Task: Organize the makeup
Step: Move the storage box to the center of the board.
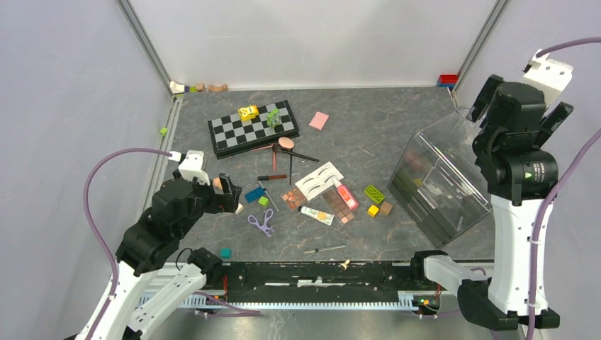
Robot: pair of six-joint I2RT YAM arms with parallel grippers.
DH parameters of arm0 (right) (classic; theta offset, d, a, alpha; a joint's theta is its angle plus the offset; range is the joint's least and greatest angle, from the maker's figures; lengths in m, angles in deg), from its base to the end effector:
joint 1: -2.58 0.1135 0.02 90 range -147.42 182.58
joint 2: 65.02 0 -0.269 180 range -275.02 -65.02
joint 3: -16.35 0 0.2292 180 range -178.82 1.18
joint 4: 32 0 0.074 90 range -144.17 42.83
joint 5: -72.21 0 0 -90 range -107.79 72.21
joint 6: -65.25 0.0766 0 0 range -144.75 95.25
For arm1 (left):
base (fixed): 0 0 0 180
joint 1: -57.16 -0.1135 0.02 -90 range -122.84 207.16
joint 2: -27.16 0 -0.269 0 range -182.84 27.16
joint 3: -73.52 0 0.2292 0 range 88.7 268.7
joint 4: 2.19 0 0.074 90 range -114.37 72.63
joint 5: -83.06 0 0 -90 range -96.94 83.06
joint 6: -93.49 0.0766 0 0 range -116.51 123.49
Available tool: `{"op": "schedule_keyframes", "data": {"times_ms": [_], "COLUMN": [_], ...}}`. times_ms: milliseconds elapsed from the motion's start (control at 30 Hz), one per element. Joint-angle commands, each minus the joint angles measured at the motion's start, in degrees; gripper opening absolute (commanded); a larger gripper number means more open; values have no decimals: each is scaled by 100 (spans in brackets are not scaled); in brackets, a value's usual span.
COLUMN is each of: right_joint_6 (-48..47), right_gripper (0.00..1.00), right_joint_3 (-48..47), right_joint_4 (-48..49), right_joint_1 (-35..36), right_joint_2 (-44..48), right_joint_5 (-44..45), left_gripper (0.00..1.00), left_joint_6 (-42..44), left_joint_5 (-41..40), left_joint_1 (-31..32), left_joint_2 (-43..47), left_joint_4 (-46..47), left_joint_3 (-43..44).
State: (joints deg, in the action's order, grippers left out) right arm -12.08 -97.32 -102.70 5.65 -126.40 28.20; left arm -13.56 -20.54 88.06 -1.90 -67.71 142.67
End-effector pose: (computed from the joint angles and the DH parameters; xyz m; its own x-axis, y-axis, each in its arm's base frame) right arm 0.1548 -0.0469 0.4908 -0.1664 0.1437 -0.9755 0.6977 0.7163 -0.0135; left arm 0.0901 -0.0330 0.3280 -0.4452 -0.0657 -0.8930 0.1950 0.9663 -0.1683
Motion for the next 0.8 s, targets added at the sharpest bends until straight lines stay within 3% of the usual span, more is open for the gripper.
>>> {"op": "schedule_keyframes", "data": {"times_ms": [0,200,367,567,767], "right_joint_6": [-280,-750,-983,-200,148], "right_gripper": [98,98,98,98,98], "right_joint_3": [-776,-507,-319,-25,470], "right_joint_4": [281,226,500,476,282], "right_joint_1": [-51,-263,-1437,-3177,-3898], "right_joint_2": [-130,-320,-506,-558,46], "right_joint_5": [-857,-981,-2228,-4129,-3291], "left_gripper": [100,100,100,100,100], "left_joint_6": [54,45,62,62,71], "left_joint_5": [-150,-153,-81,-101,-73], "left_joint_1": [4,4,5,4,9], "left_joint_2": [46,40,-73,-78,-116], "left_joint_4": [289,288,289,289,297], "left_joint_3": [-36,-43,-27,-33,-25]}}
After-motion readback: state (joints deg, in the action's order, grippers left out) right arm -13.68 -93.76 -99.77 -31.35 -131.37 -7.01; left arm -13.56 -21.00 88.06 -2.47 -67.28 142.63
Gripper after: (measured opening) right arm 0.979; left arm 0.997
